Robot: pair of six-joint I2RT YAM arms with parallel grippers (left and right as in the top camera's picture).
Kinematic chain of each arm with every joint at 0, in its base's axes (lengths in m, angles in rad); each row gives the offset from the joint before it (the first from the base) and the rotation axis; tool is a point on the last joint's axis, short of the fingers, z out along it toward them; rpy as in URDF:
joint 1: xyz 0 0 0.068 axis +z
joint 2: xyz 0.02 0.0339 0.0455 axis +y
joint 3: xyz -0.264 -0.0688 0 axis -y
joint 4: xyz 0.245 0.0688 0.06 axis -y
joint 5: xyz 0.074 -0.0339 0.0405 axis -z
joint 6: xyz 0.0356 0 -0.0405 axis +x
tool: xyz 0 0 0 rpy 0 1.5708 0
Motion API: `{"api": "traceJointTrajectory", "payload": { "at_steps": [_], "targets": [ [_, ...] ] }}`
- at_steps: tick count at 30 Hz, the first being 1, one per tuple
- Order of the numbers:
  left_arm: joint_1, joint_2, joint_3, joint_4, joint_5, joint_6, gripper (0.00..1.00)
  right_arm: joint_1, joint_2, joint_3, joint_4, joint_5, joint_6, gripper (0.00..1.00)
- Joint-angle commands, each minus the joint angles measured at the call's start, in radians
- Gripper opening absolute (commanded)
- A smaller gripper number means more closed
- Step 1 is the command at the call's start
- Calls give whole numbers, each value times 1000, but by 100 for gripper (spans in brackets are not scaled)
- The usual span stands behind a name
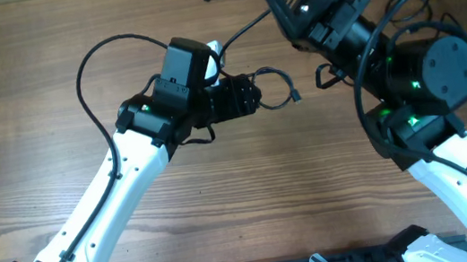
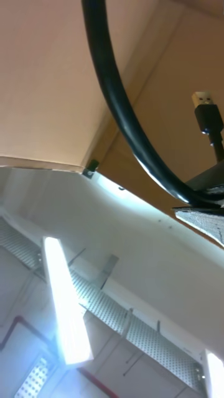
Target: Untangle cables
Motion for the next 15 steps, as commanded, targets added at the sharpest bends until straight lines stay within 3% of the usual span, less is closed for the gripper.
{"api": "traceJointTrajectory", "payload": {
  "at_steps": [1,3,8,9,12,15],
  "targets": [
    [-5,6,-1,23,-17,-14,80,4,-12,18,12,41,9,4],
    [-5,6,-1,60,-18,-17,59,4,-12,18,12,37,58,4],
    [-6,13,-1,81,-42,-33,37,4,-12,18,20,34,140,4],
    [-5,24,-1,84,-47,-39,22,4,-12,18,18,34,139,4],
    [-5,39,-1,84,-47,-39,7,4,-12,18,11,34,137,5],
    [-5,39,-1,82,-47,-39,4,4,-12,18,-4,34,123,4]
  ]
}}
